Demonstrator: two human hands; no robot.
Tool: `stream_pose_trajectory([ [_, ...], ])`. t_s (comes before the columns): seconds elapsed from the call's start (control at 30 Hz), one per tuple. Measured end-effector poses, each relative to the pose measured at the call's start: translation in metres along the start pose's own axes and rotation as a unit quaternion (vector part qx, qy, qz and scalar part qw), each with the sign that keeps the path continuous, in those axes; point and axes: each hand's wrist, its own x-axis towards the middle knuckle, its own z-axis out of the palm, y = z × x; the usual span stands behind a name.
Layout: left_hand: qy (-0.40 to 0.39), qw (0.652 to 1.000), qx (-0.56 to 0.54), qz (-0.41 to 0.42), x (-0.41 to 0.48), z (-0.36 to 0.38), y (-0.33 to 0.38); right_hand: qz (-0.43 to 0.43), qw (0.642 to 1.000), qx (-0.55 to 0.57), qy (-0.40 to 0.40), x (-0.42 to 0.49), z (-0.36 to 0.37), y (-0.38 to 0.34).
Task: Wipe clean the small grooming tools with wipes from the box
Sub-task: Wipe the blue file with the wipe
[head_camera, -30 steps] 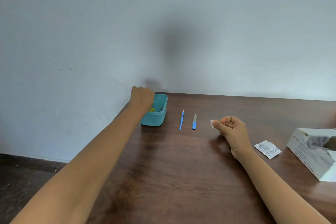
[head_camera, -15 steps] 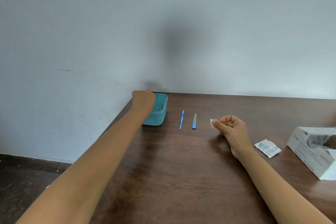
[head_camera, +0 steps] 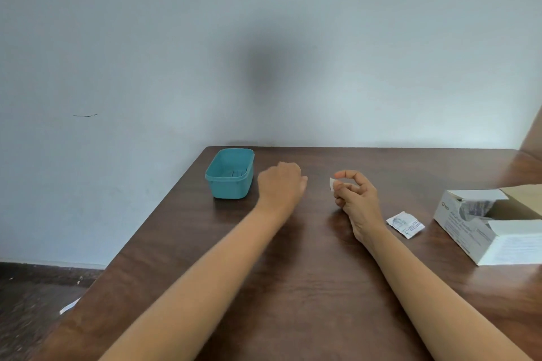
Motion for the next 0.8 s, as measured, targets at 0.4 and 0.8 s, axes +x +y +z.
stream_pose_trajectory([
  [0.4, -0.010, 0.998, 0.014, -0.065, -0.016, 0.028, 0.025, 0.002, 0.998, 0.066, 0.023, 0.005, 0.000, 0.004],
  [0.8, -0.022, 0.993, -0.012, -0.114, -0.052, 0.029, 0.033, 0.001, 0.996, 0.072, 0.056, -0.010, -0.003, -0.003],
])
